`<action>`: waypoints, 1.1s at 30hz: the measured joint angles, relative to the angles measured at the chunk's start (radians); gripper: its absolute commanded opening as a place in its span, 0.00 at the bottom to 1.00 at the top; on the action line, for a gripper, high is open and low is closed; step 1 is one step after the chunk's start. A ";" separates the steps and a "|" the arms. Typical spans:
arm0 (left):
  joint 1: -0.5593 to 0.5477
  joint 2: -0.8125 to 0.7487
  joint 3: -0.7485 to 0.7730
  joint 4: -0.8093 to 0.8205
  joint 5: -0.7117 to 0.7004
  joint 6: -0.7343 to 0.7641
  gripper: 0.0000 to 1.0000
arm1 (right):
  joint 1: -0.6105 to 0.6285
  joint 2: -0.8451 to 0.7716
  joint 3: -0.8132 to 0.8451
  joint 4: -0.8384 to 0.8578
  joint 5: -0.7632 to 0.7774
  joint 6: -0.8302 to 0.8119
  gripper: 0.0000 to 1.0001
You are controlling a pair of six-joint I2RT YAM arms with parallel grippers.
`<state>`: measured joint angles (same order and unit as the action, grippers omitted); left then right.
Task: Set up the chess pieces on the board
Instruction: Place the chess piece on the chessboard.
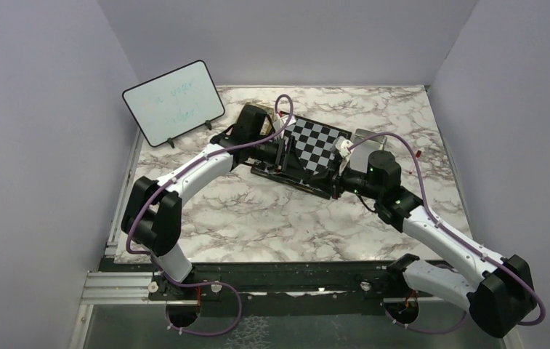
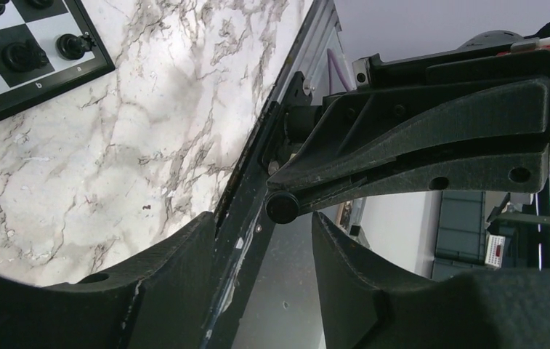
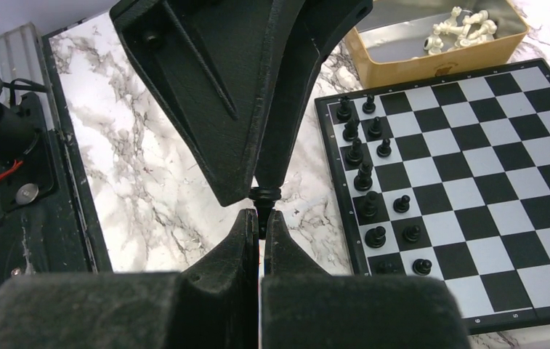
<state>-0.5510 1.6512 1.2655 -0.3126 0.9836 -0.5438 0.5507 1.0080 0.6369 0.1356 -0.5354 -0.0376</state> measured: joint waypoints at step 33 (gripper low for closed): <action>0.002 -0.014 -0.100 0.232 0.017 -0.243 0.03 | 0.000 0.038 0.003 0.029 -0.012 0.005 0.20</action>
<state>-0.5488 1.6371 1.1656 -0.0803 1.0008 -0.7868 0.5507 1.0458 0.6403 0.1646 -0.5476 -0.0326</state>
